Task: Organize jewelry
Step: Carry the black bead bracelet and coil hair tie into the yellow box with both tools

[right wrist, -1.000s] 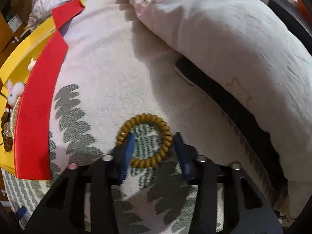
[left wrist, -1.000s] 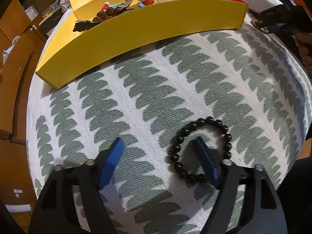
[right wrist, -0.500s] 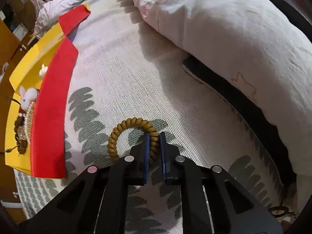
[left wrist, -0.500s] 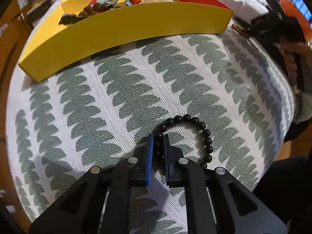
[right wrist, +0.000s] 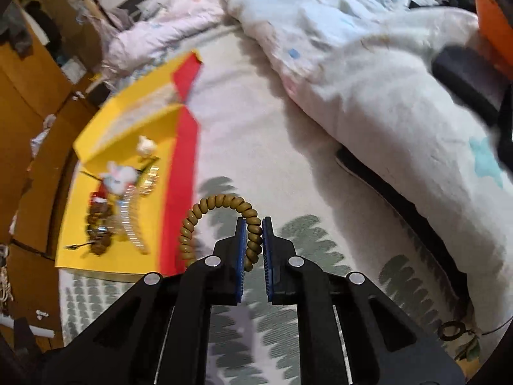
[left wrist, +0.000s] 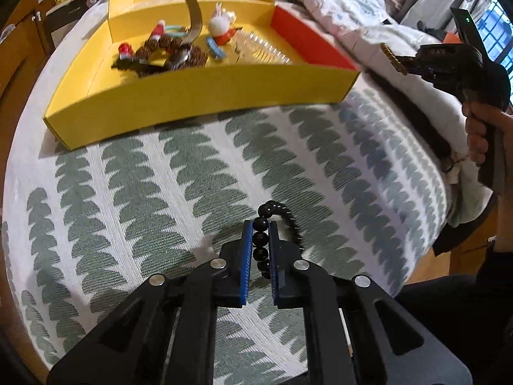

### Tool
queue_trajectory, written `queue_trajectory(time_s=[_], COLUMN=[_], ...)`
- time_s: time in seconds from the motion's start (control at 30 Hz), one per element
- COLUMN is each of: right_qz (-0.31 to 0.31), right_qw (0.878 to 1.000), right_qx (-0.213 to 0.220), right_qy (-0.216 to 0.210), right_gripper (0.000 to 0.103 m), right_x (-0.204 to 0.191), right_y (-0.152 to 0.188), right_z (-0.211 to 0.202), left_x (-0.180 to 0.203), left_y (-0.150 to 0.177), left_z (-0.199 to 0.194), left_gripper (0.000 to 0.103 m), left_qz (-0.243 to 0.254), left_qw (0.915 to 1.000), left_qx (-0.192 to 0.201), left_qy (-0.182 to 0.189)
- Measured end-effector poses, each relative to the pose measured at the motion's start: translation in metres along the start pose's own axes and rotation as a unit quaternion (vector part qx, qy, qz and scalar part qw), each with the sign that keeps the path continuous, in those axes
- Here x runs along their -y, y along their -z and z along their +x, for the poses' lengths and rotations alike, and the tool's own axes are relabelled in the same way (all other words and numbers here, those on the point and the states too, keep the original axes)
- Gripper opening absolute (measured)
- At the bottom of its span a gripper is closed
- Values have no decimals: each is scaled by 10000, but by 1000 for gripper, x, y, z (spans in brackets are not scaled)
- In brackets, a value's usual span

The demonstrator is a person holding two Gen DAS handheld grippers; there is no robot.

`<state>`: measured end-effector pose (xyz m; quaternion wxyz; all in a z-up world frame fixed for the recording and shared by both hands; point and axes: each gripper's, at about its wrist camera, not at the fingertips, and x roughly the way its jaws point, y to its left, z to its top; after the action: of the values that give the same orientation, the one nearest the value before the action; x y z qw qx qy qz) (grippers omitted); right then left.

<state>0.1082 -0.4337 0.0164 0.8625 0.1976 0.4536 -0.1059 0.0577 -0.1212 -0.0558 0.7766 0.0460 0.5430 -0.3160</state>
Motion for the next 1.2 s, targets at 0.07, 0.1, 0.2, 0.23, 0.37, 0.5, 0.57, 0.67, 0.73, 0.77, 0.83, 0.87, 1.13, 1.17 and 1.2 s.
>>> queue_trajectory(time_s=[0.07,0.1,0.2,0.23,0.37,0.5,0.57,0.67,0.73,0.77,0.83,0.87,1.13,1.17,1.2], right_qz=[-37,-78,-140,-153,-305,-501,-556,-655,-686,-705,-745,-767,-869,-834,-820], right_qw=[9998,9995,9982,9975,9950,9930,9924,9911,9909,9910,9907,9908,9912,9918,9922], right_qx=[68,122,181,198,172,38,-51,-197,-275,-305,-388,-423,-586,-559,-562], right_qy=[-170,-295,-546,-657,-934,-1064,-1094,-1142,-1122,-1100,-1073,-1032,-809,-784,-747], right_gripper=[11,11,11,11,11,11,11,11,11,11,11,11,11,11,11], right_x=[-10,-17,-33,-40,-68,-96,-106,-124,-132,-136,-142,-144,-156,-155,-155], right_y=[0,-2,-3,-4,-5,-4,-4,-4,-5,-5,-7,-7,-19,-21,-24], right_z=[-8,-12,-20,-21,-18,-2,8,25,36,42,52,58,90,92,95], left_x=[2,5,10,10,7,1,-2,-12,-21,-27,-35,-41,-65,-67,-69], left_y=[-6,-11,-20,-24,-40,-66,-83,-110,-126,-134,-145,-150,-175,-179,-182], left_z=[-9,-12,-32,-39,-53,-70,-77,-76,-69,-62,-51,-44,-8,-6,-6], left_gripper=[10,10,10,10,10,10,10,10,10,10,10,10,10,10,10], left_qz=[-15,-28,-30,-47,-151,-244,-259,-366,-447,-499,-564,-594,-739,-737,-737], left_qw=[9998,9995,9987,9983,9968,9952,9944,9931,9927,9927,9927,9926,9935,9933,9931], left_qx=[85,120,337,434,666,901,1019,1111,1099,1075,1012,982,723,725,742], left_qy=[166,276,372,380,418,281,130,-103,-199,-245,-339,-389,-480,-511,-536])
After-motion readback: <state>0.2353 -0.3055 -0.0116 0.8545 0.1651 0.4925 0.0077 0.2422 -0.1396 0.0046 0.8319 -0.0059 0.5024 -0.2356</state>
